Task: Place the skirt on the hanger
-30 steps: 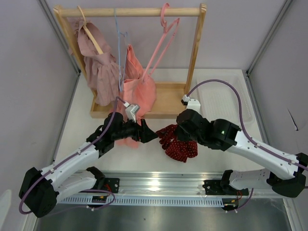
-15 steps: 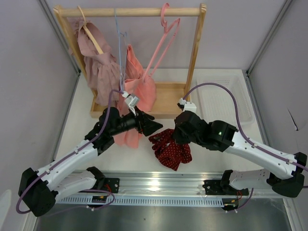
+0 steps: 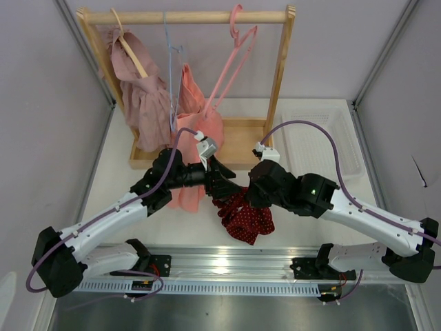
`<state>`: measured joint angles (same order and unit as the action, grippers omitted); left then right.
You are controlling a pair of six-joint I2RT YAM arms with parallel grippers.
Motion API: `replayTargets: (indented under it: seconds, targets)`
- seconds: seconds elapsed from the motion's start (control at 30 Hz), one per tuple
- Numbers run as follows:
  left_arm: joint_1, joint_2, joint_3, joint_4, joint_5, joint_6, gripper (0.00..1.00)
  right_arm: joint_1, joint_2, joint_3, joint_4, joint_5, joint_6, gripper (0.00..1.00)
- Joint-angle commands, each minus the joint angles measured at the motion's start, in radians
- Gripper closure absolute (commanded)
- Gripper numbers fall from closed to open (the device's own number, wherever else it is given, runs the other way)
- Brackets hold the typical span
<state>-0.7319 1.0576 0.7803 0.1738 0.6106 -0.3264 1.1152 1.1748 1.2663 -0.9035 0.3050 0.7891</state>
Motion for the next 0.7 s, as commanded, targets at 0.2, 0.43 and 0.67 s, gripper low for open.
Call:
replayTargets:
  seconds: [0.2,0.43,0.67]
  targets:
    - [-0.012,0.073,0.07,-0.037,0.028,0.073,0.34,0.001,-0.02,-0.005,0.058,-0.01,-0.005,1.0]
    - [-0.044,0.131,0.086,-0.008,0.063,0.056,0.4,-0.012,-0.04,-0.024,0.057,-0.01,-0.008,1.0]
    - [-0.057,0.151,0.085,0.044,0.097,0.015,0.77,-0.032,-0.072,-0.061,0.066,-0.027,-0.011,1.0]
